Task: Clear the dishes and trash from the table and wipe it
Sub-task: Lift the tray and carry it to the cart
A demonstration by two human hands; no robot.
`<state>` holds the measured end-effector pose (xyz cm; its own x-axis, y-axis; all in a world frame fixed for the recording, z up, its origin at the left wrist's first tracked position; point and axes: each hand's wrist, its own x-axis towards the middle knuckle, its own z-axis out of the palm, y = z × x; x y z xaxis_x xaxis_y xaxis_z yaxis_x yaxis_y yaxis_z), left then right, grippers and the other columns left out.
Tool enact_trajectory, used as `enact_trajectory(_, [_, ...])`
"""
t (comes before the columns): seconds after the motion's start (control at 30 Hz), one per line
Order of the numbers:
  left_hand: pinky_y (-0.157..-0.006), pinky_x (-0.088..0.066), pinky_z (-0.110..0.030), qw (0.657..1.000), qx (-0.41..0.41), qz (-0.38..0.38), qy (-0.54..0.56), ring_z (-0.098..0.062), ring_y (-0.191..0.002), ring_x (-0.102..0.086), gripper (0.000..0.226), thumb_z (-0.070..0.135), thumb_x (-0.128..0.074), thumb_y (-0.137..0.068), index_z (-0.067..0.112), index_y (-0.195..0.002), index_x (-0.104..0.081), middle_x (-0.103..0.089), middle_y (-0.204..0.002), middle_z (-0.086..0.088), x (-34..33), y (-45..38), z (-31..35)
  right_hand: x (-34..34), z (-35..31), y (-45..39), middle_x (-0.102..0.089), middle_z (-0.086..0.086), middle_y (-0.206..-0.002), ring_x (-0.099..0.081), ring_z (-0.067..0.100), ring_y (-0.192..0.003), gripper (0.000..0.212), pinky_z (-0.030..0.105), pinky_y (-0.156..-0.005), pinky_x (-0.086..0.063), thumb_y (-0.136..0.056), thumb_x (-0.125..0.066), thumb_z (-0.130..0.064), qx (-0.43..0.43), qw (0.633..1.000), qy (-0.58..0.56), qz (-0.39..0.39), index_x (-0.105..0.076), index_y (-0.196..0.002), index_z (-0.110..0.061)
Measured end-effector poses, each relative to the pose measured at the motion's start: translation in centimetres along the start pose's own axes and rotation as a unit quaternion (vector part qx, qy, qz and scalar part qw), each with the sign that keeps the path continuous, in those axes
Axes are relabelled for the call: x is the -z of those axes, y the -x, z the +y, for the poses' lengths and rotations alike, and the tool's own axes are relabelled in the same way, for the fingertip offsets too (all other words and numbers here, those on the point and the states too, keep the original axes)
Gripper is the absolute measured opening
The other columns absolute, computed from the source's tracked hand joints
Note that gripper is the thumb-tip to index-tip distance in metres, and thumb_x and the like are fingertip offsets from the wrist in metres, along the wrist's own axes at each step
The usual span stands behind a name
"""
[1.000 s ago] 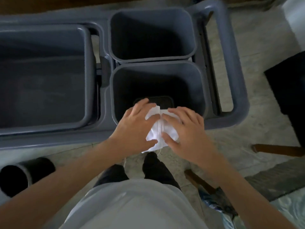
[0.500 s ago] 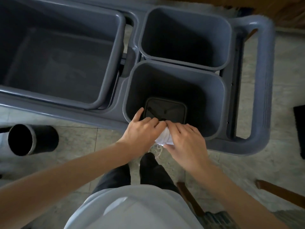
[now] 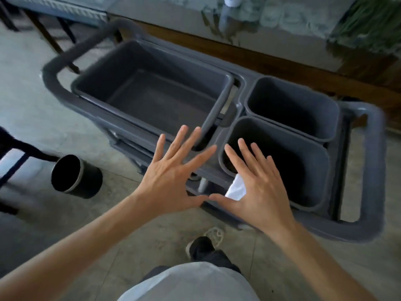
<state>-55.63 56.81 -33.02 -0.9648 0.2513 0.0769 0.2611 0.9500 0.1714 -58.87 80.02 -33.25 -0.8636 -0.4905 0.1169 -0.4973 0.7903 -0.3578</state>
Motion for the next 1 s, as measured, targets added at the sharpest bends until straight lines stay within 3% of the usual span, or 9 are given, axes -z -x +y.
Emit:
enact_trajectory(0.2, [-0.121, 0.006, -0.063, 0.985, 0.164, 0.046, -0.008, -0.029, -0.155, 0.023, 0.113, 0.085, -0.063, -0.069, 0.05, -0.159, -0.003, 0.02, -0.169, 0.002, 5.2, 13.1, -5.8, -1.6, -11.5, -0.9, -0.009, -0.002, -0.173, -0.007, 0.024, -0.16, 0.106, 0.056, -0.124, -0.022, -0.079, -0.051, -0.089, 0.109, 0.994, -0.016, -0.009, -0.014, -0.164, -0.037])
enact_trajectory(0.37, [-0.121, 0.005, -0.065, 0.948, 0.306, 0.092, -0.016, -0.029, -0.154, 0.024, 0.11, 0.085, -0.055, -0.068, 0.05, -0.158, -0.002, 0.02, -0.169, 0.005, 8.0, 26.2, -9.4, -4.9, -21.2, -1.2, -0.009, -0.003, -0.173, -0.004, 0.021, -0.16, 0.107, 0.057, -0.125, -0.022, -0.077, -0.049, -0.091, 0.205, 0.977, -0.054, -0.038, -0.012, -0.164, -0.039])
enact_trajectory(0.6, [-0.121, 0.008, -0.065, 0.865, 0.478, 0.147, -0.033, -0.029, -0.153, 0.028, 0.114, 0.087, -0.059, -0.071, 0.05, -0.158, 0.004, 0.026, -0.168, 0.004, 10.8, 42.2, -13.1, -9.8, -36.5, -2.1, -0.005, -0.004, -0.174, 0.0, 0.023, -0.16, 0.108, 0.055, -0.127, -0.016, -0.077, -0.051, -0.09, 0.338, 0.93, -0.088, -0.111, -0.002, -0.162, -0.046])
enact_trajectory(0.8, [-0.12, 0.007, -0.066, 0.787, 0.592, 0.167, -0.047, -0.029, -0.152, 0.029, 0.112, 0.094, -0.049, -0.07, 0.048, -0.159, 0.004, 0.026, -0.168, 0.003, 11.7, 52.5, -17.9, -15.8, -50.1, -4.3, -0.002, -0.007, -0.173, 0.005, 0.021, -0.16, 0.107, 0.052, -0.126, -0.001, -0.075, -0.042, -0.095, 0.432, 0.888, -0.089, -0.131, -0.003, -0.162, -0.047])
enact_trajectory(1.0, [-0.12, 0.004, -0.068, 0.707, 0.681, 0.183, -0.047, -0.027, -0.153, 0.028, 0.105, 0.089, -0.045, -0.072, 0.051, -0.158, 0.004, 0.025, -0.168, 0.007, 11.3, 61.1, -26.9, -24.5, -64.6, -8.2, -0.004, -0.005, -0.174, 0.0, 0.024, -0.16, 0.107, 0.055, -0.126, -0.007, -0.075, -0.041, -0.096, 0.505, 0.844, -0.086, -0.158, -0.004, -0.162, -0.046])
